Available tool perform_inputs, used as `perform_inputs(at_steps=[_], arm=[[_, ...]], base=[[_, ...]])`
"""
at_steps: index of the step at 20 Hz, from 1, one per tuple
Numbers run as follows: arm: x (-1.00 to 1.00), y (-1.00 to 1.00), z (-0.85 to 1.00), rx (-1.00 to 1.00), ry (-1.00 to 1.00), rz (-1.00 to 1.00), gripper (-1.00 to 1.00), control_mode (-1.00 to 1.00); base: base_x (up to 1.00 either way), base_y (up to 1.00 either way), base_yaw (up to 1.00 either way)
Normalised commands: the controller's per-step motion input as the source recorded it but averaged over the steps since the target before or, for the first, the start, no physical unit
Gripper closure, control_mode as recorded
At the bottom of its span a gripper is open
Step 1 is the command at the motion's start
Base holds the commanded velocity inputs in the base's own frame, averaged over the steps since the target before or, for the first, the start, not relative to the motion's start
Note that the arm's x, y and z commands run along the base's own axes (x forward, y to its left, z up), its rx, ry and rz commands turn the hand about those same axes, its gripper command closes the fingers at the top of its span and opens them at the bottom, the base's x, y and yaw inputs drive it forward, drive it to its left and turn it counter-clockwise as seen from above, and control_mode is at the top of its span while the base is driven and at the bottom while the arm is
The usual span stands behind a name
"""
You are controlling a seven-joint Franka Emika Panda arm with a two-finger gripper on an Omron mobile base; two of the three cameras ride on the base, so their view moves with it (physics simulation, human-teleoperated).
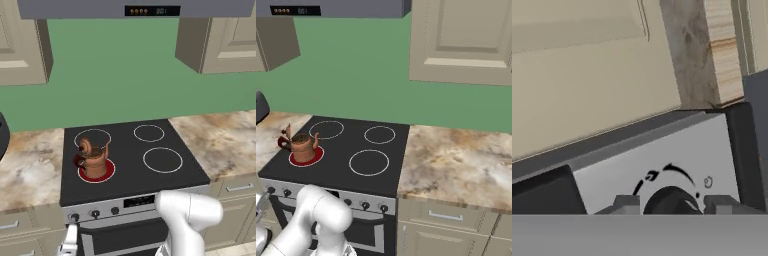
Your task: Turn on the front left burner of the stove.
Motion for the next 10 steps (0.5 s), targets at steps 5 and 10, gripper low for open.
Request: perform_inputs(at_steps=[5,10], arm=[[-0.01,0.00,-0.66,-0.62,0.23,0.39,1.00,-1.00],[-0.44,0.00,-0.44,-0.27,-0.05,0.33,1.00,-1.00]], base=[[0.00,0.00,0.00],[0.00,0.00,0.00]])
